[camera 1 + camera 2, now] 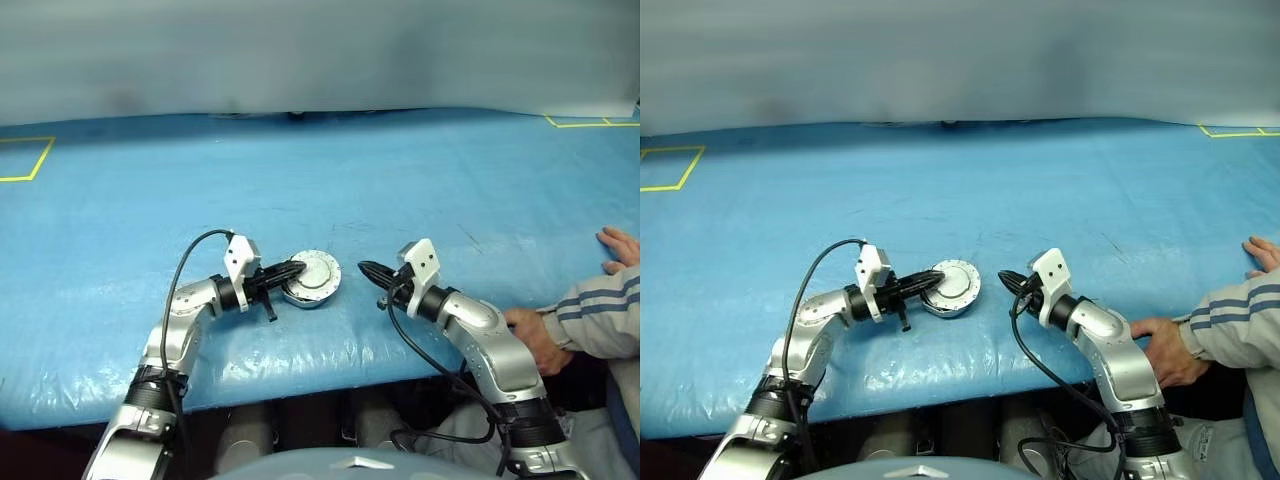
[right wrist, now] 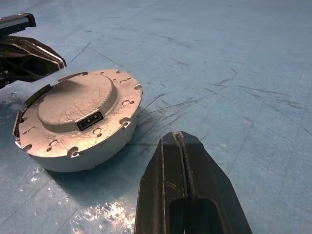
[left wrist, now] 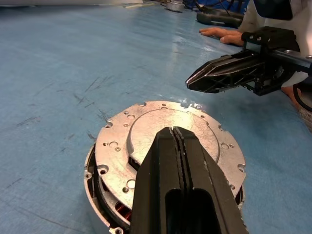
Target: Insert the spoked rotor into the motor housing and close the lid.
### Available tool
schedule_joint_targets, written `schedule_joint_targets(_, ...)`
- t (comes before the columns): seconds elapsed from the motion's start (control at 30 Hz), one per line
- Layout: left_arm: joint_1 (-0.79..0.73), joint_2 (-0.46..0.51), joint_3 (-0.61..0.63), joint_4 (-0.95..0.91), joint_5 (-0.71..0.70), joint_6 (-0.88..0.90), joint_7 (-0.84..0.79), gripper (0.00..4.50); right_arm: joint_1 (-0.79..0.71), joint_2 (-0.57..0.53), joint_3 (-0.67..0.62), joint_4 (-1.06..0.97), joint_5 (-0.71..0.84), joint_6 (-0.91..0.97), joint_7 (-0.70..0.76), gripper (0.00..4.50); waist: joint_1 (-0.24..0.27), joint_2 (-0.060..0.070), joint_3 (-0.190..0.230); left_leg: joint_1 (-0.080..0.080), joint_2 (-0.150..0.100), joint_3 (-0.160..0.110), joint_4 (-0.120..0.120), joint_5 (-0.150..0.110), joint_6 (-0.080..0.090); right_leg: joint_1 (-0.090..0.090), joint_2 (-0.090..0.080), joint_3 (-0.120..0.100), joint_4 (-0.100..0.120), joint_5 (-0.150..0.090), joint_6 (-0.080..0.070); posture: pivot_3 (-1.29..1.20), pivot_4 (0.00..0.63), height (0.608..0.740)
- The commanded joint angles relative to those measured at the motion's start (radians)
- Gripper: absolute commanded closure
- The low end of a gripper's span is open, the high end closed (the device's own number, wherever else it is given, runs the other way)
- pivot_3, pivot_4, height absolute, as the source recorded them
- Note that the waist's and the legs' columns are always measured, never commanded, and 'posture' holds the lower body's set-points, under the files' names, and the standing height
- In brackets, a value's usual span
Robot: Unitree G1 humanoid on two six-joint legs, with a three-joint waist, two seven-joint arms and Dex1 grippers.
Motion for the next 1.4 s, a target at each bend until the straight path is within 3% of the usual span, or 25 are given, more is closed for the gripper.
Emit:
schedule_joint_targets(0.03, 0.022, 0.012, 0.049, -0.075, -0.044, -0.047, -0.011, 4.49, -0.016, 0.009, -0.008, -0.023, 0.015, -0.037, 0.009, 4.5, 0.0, 0.0, 0.0, 0.0, 0.0, 0.0, 0.0, 0.0, 0.0, 0.0, 0.0, 0.0, 0.0, 0.0, 0.0, 0.0, 0.15, 0.74)
schedule_joint_targets(0.63, 0.201, 0.012, 0.109, -0.122, -0.066, -0.153, 0.02, 4.49, -0.005, 0.011, 0.03, -0.045, 0.03, -0.058, 0.076, 4.5, 0.001, 0.0, 0.0, 0.0, 0.0, 0.0, 0.0, 0.0, 0.0, 0.0, 0.0, 0.0, 0.0, -0.003, -0.004, 0.0, 0.15, 0.74)
schedule_joint_targets(1.4, 0.202, 0.013, 0.103, -0.113, -0.06, -0.171, 0.047, 4.49, -0.003, 0.012, 0.034, -0.044, 0.028, -0.05, 0.087, 4.5, 0.0, 0.0, 0.0, 0.0, 0.0, 0.0, 0.0, 0.0, 0.0, 0.0, 0.0, 0.0, 0.0, -0.003, -0.005, 0.0, 0.15, 0.74)
